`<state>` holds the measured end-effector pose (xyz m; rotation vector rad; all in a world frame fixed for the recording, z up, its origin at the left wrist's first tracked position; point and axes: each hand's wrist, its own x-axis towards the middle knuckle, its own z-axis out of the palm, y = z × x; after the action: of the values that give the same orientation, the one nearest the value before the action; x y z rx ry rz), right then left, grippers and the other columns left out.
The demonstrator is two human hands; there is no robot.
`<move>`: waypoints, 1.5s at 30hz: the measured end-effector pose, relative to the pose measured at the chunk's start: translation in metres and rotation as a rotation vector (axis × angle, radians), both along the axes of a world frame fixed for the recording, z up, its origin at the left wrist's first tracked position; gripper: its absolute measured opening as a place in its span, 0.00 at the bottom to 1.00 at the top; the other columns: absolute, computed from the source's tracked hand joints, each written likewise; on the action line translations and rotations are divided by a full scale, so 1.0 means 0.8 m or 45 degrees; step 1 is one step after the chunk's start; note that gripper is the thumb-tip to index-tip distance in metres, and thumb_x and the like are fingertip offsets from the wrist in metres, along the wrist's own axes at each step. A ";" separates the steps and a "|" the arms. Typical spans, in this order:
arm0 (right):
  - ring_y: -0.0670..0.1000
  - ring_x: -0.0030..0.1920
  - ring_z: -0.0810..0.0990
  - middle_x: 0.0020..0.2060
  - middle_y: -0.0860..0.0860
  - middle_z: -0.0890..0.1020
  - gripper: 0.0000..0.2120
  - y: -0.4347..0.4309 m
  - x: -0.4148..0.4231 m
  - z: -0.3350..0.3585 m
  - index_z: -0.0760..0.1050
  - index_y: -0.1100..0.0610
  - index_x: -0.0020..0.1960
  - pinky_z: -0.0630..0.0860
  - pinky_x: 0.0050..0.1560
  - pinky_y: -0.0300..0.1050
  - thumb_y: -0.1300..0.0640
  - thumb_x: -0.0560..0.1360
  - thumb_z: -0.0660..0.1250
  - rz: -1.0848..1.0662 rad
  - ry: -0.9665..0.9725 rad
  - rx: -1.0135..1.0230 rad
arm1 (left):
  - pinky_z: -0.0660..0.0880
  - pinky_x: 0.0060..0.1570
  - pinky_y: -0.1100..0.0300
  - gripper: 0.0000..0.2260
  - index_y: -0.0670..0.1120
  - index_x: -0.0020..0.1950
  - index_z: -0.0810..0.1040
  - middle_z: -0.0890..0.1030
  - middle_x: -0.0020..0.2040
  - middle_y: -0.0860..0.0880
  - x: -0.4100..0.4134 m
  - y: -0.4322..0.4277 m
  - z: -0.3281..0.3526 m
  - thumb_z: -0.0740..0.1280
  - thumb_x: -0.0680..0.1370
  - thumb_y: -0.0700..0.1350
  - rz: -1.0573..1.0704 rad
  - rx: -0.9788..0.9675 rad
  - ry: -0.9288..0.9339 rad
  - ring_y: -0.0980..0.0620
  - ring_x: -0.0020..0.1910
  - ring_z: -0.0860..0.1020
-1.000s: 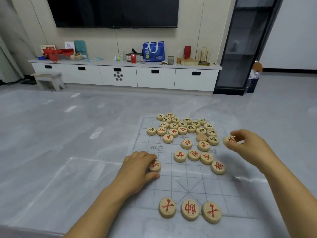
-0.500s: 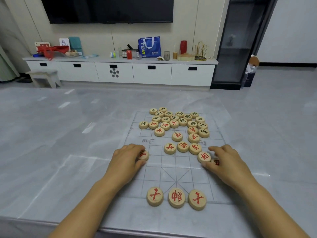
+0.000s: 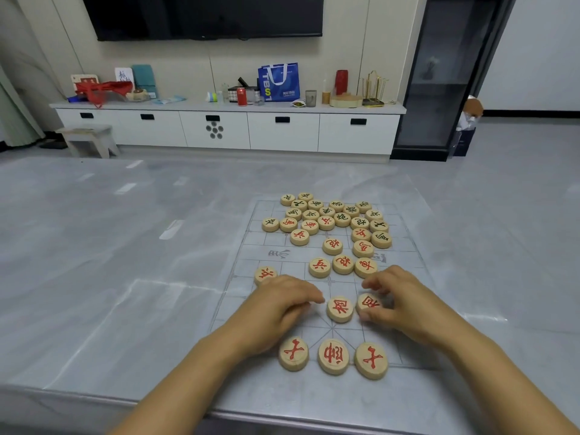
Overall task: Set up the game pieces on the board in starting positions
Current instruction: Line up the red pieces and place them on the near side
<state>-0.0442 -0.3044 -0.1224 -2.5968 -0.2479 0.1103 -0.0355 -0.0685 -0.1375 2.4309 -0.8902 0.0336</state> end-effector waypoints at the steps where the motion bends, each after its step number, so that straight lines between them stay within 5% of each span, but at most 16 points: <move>1: 0.43 0.52 0.71 0.52 0.43 0.70 0.21 0.000 -0.001 0.000 0.70 0.48 0.61 0.72 0.55 0.39 0.45 0.70 0.69 -0.009 0.000 -0.028 | 0.61 0.63 0.67 0.20 0.53 0.63 0.75 0.75 0.64 0.58 -0.002 -0.005 0.000 0.51 0.76 0.53 -0.043 0.036 0.010 0.64 0.62 0.67; 6: 0.41 0.49 0.71 0.50 0.44 0.69 0.19 -0.003 -0.008 -0.001 0.71 0.46 0.62 0.69 0.48 0.31 0.48 0.72 0.68 0.009 0.035 -0.031 | 0.51 0.69 0.63 0.23 0.57 0.70 0.65 0.63 0.73 0.61 0.002 -0.012 -0.002 0.55 0.79 0.37 -0.103 0.280 0.029 0.60 0.73 0.57; 14: 0.40 0.48 0.73 0.49 0.38 0.70 0.17 -0.040 -0.036 0.004 0.69 0.43 0.60 0.71 0.44 0.31 0.48 0.73 0.67 -0.003 0.072 -0.056 | 0.61 0.59 0.63 0.25 0.54 0.60 0.78 0.77 0.61 0.54 -0.002 0.043 0.002 0.46 0.73 0.54 0.057 0.265 -0.159 0.53 0.62 0.72; 19: 0.42 0.48 0.75 0.48 0.40 0.74 0.11 -0.049 -0.055 0.000 0.70 0.44 0.52 0.72 0.45 0.31 0.48 0.72 0.68 -0.011 0.028 -0.006 | 0.65 0.66 0.61 0.16 0.59 0.57 0.75 0.67 0.70 0.61 -0.020 0.080 -0.006 0.52 0.76 0.52 0.117 0.201 -0.100 0.59 0.70 0.65; 23: 0.39 0.50 0.73 0.48 0.39 0.72 0.11 -0.058 -0.069 0.000 0.70 0.41 0.51 0.69 0.48 0.25 0.50 0.72 0.69 0.049 0.016 0.004 | 0.67 0.59 0.69 0.14 0.59 0.54 0.73 0.73 0.60 0.65 -0.035 0.089 -0.003 0.55 0.72 0.57 0.160 0.150 -0.042 0.61 0.58 0.73; 25: 0.34 0.53 0.69 0.48 0.38 0.72 0.12 -0.059 -0.073 0.000 0.70 0.39 0.51 0.68 0.49 0.24 0.49 0.71 0.69 0.077 0.003 0.018 | 0.71 0.57 0.66 0.12 0.58 0.50 0.76 0.76 0.55 0.64 -0.041 0.088 0.003 0.59 0.71 0.58 0.166 0.161 -0.022 0.61 0.53 0.75; 28: 0.33 0.55 0.67 0.49 0.36 0.71 0.15 -0.058 -0.078 -0.002 0.66 0.35 0.50 0.67 0.51 0.24 0.49 0.71 0.69 0.123 0.022 0.010 | 0.71 0.54 0.67 0.13 0.62 0.53 0.72 0.72 0.50 0.66 -0.046 0.085 0.012 0.70 0.72 0.51 0.193 0.146 0.115 0.64 0.52 0.73; 33: 0.40 0.53 0.72 0.49 0.38 0.72 0.31 -0.056 -0.081 -0.003 0.63 0.35 0.49 0.69 0.53 0.29 0.29 0.51 0.69 0.035 0.053 0.008 | 0.69 0.55 0.70 0.23 0.66 0.56 0.66 0.70 0.51 0.65 -0.041 0.087 0.014 0.73 0.70 0.47 0.266 0.117 0.359 0.61 0.52 0.73; 37: 0.44 0.49 0.74 0.47 0.41 0.73 0.15 -0.050 -0.081 -0.006 0.67 0.40 0.47 0.72 0.48 0.33 0.46 0.67 0.72 0.036 -0.001 -0.036 | 0.71 0.56 0.67 0.21 0.57 0.61 0.74 0.72 0.50 0.61 -0.039 0.081 0.014 0.73 0.70 0.48 0.286 0.141 0.375 0.59 0.51 0.73; 45: 0.44 0.46 0.75 0.45 0.40 0.74 0.13 -0.044 -0.083 -0.003 0.69 0.42 0.46 0.73 0.46 0.34 0.46 0.67 0.72 0.042 0.047 -0.029 | 0.70 0.48 0.68 0.15 0.60 0.49 0.73 0.74 0.46 0.60 -0.048 0.073 0.018 0.75 0.67 0.53 0.263 0.197 0.294 0.61 0.47 0.72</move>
<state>-0.1104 -0.3396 -0.1250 -2.6114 -0.2776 0.1735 -0.0741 -0.0101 -0.1228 2.5949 -0.5558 -0.2442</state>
